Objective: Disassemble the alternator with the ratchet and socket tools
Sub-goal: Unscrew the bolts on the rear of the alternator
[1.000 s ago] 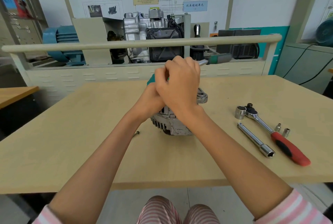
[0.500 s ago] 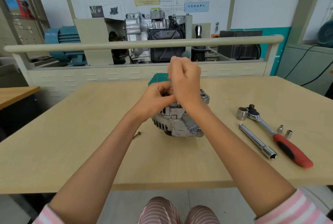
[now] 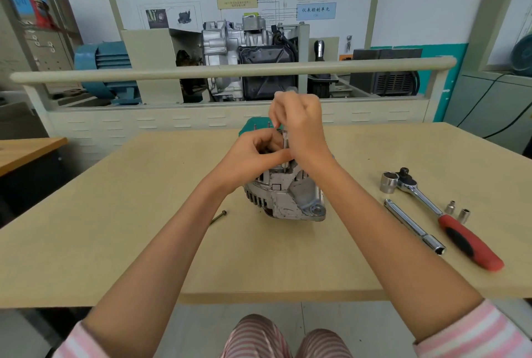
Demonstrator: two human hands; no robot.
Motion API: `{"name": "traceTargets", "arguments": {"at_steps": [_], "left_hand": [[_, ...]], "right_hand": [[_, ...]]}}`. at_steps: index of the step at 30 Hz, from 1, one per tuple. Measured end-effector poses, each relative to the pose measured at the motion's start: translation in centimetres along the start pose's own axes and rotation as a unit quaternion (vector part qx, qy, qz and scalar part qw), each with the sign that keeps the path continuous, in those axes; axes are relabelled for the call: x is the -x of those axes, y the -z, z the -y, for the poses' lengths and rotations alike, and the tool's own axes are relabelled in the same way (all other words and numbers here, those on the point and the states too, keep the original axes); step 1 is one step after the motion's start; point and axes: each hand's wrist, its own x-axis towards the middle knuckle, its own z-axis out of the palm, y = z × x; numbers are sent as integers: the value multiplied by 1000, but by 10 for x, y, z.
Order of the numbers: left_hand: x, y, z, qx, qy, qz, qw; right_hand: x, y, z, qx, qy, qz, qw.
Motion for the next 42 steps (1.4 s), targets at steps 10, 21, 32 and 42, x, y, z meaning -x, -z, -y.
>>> {"name": "traceTargets", "arguments": {"at_steps": [10, 21, 32, 42], "left_hand": [[0, 3, 1, 9, 1, 23, 1000], [0, -3, -1, -9, -19, -29, 999], [0, 2, 3, 13, -9, 26, 1000], [2, -3, -7, 1, -37, -17, 999]], "right_hand": [[5, -1, -8, 88, 59, -31, 994], [12, -11, -9, 415, 137, -100, 894], [3, -4, -3, 28, 19, -20, 999], [21, -11, -10, 546, 152, -117, 815]]}}
